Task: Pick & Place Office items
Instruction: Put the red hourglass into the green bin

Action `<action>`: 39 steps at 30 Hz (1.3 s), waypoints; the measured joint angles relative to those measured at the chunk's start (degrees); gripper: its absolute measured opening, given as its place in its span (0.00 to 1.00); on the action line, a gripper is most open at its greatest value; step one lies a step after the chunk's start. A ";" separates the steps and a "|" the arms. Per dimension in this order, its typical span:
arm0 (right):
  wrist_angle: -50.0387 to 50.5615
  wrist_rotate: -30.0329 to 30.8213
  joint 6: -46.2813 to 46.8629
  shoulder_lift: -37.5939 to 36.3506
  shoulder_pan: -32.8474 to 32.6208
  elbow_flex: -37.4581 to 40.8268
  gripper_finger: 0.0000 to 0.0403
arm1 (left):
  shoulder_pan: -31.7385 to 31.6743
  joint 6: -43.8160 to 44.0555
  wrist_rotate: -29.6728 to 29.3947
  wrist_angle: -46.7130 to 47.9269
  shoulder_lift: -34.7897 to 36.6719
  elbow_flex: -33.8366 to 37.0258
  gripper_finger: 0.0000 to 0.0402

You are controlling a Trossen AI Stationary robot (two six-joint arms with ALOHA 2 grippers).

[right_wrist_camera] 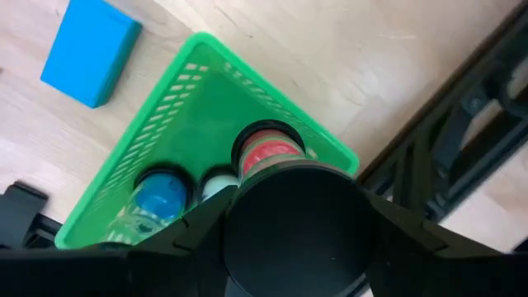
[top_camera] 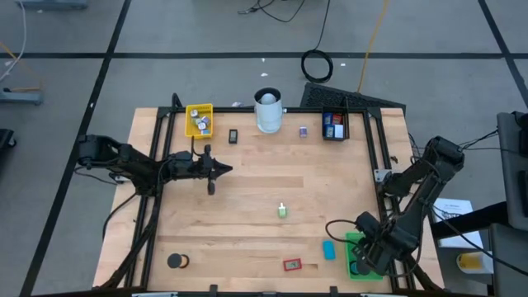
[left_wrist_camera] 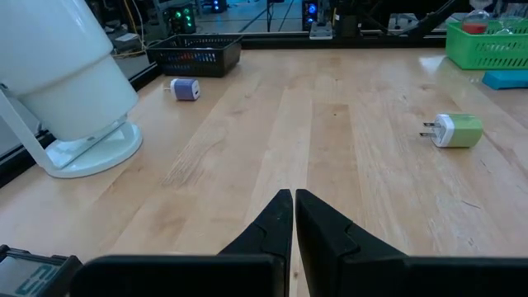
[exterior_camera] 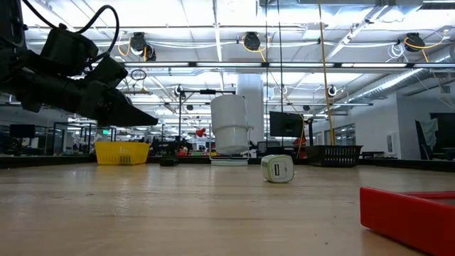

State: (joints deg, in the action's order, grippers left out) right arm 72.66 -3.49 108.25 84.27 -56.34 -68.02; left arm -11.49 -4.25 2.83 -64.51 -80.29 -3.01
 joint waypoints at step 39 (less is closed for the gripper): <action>-4.05 -5.07 -7.17 -5.31 5.88 5.24 0.62 | 0.02 -0.15 0.00 0.00 0.00 0.00 0.06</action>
State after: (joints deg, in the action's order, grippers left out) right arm 68.61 -8.56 101.08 78.96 -50.46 -62.78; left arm -11.46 -4.40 2.83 -64.51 -80.29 -3.01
